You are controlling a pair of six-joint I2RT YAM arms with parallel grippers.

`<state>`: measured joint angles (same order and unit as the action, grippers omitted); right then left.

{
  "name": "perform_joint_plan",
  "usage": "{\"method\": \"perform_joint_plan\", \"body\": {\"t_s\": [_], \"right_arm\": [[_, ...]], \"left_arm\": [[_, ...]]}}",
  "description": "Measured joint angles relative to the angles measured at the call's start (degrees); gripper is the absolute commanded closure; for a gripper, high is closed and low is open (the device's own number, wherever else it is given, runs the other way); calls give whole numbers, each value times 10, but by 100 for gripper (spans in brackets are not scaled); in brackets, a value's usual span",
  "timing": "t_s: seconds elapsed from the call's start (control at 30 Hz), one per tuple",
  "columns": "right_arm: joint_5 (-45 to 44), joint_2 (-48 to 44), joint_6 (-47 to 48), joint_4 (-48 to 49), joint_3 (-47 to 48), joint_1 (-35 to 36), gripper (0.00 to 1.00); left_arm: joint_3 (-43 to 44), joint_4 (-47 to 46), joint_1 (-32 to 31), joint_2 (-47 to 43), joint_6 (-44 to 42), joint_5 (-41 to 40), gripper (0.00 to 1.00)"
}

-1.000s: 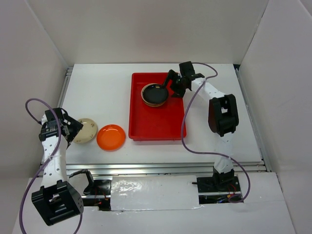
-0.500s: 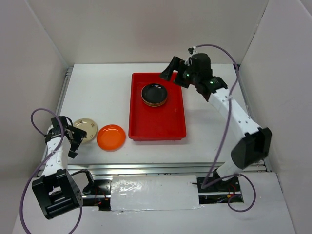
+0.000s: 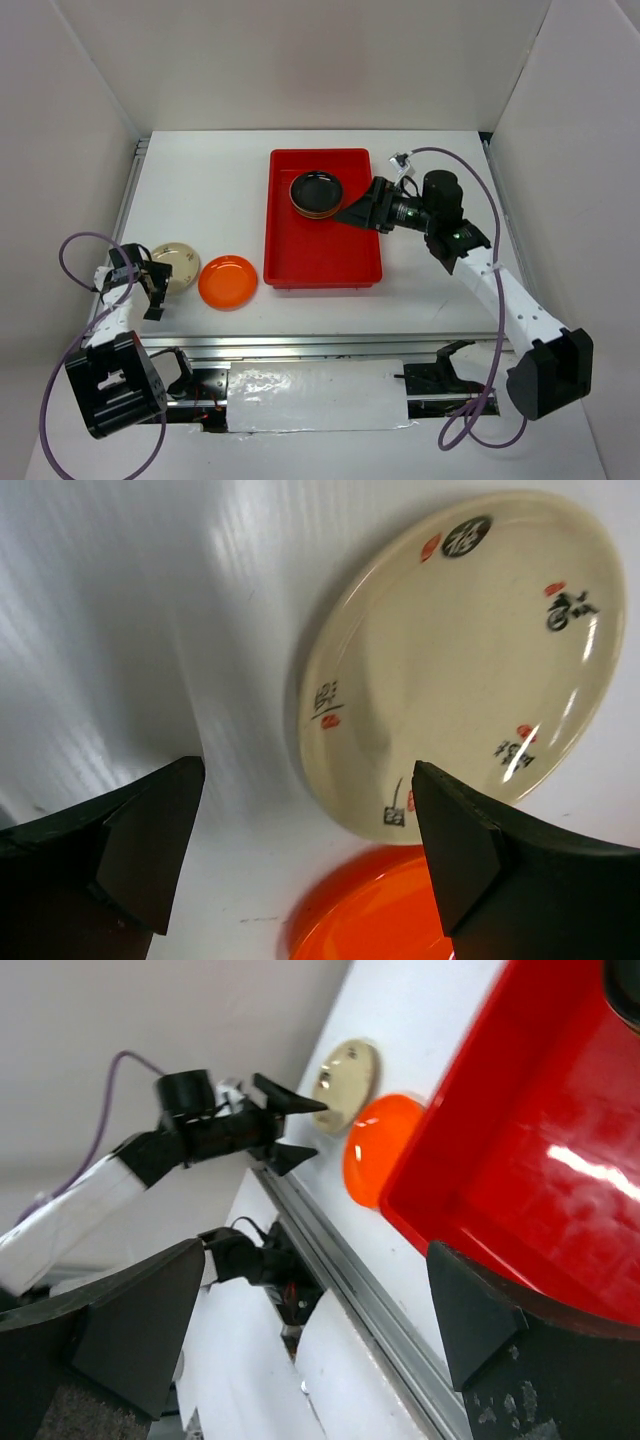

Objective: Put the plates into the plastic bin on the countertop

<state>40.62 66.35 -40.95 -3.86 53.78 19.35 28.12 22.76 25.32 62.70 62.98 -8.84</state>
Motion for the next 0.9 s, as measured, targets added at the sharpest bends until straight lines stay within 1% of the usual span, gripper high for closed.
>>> {"method": "perform_joint_plan", "body": {"t_s": [0.17,0.23,0.27,0.3,0.33,0.37,0.43,0.47,0.53,0.57,0.63,0.7,0.83,0.9], "right_arm": [[37,-37,-15,45,0,-8,0],[48,-42,-19,55,0,-14,0],[52,-44,-21,59,-1,-17,0],[57,-45,-24,61,-3,-20,0],[61,-48,-27,63,-5,-24,0],[64,-51,-29,64,-7,-28,0],[71,-58,-32,64,-11,-39,0],[75,-62,-34,64,-13,-44,0],[78,-71,-36,64,-14,-56,0],[81,-76,-37,64,-15,-61,0],[85,-84,-40,64,-17,-68,0],[90,-88,-42,64,-17,-74,0],[98,-93,-44,61,-17,-83,0],[98,-97,-42,54,-17,-88,0]], "left_arm": [[0,-49,1,24,21,-10,10],[0,-66,2,33,27,-14,16],[0,-75,2,38,33,-15,26],[0,-83,2,42,35,-16,32],[-2,-91,2,48,38,-17,41],[-3,-97,2,51,38,-17,61],[-13,-103,3,54,43,-20,68],[-18,-110,5,53,47,-18,81],[-23,-114,6,47,51,-15,90],[-24,-113,6,42,51,-12,97],[-23,-112,6,29,54,-5,100],[-15,-100,7,5,54,-3,100],[9,-44,6,-55,42,-10,100],[19,-45,5,-94,29,-3,100]]}}
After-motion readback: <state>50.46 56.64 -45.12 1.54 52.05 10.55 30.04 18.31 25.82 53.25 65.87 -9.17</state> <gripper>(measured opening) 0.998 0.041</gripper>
